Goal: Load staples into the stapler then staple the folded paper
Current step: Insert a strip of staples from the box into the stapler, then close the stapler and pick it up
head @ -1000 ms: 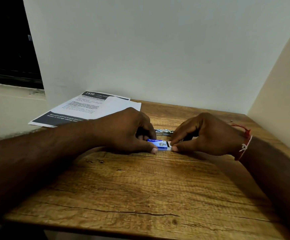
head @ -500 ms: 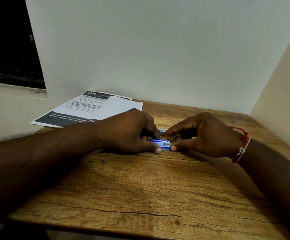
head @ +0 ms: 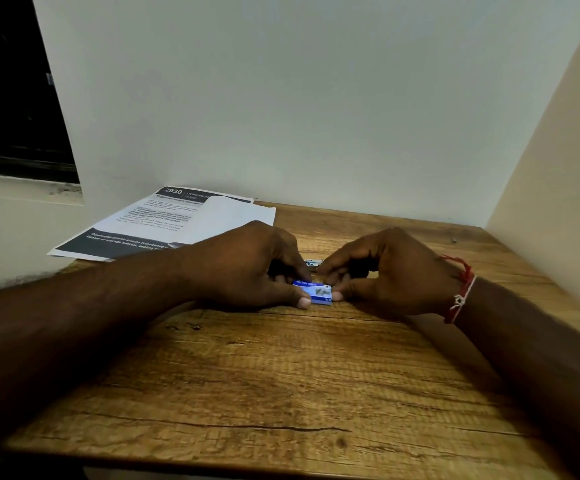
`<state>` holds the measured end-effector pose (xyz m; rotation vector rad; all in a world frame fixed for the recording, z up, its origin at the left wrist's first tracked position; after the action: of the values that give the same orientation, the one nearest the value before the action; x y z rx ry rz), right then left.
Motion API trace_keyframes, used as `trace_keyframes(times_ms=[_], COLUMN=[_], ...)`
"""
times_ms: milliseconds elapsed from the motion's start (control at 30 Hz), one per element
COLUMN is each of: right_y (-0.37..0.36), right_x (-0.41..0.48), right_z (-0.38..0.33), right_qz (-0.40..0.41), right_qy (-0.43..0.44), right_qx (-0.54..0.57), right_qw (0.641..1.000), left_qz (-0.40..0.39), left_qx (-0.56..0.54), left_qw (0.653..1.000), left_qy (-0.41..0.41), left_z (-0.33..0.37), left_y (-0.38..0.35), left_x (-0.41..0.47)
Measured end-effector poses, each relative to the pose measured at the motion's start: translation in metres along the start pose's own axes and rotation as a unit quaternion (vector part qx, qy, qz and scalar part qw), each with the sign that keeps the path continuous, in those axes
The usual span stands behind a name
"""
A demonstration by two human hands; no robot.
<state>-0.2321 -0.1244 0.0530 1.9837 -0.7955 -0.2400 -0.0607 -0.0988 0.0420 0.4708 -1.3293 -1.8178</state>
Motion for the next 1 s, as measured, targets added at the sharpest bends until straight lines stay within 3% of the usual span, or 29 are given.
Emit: trace_keyframes(times_ms=[133,400,533,633,700,1000], right_y=[-0.005,0.018,0.077,0.101,0.106,0.101], right_x=[-0.002,-0.005,-0.03,-0.062,-0.078,-0.074], right_z=[-0.007,0.0,0.063,0.122,0.144,0.147], right_qz=[-0.051,0.057,0.209,0.266,0.285,0.247], right_qy=[0.009,-0.017,-0.164,-0.315,-0.371,-0.411], right_qx=[0.014,-0.024,-0.035,-0.024,-0.008,-0.066], right_qw=[0.999,0.998,0.963,0.911,0.884,0.875], left_qz=[0.005,0.038,0.103,0.123,0.131,0.11], left_qx=[0.007,-0.031,-0.041,-0.018,-0.005,0.031], left_qw=[1.0,0.998,0.994,0.992,0.991,0.988], left_qy=[0.0,0.028,0.012,0.012,0.03,0.108], left_z=[0.0,-0.005,-0.009,-0.016,-0.023,-0.04], left_y=[-0.001,0.004,0.016,0.018,0.018,0.015], left_x=[0.001,-0.003,-0.005,-0.005,-0.005,-0.005])
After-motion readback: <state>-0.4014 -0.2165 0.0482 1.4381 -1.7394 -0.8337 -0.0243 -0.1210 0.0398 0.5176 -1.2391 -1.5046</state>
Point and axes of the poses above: each hand's wrist, its own x-axis towards the middle knuckle, its own y-axis out of the back of the hand, z = x × y, the point moved 9 cm from there along x, towards the middle knuckle, and after that the axes turned 9 degrees about -z, right-handed, at the moved point
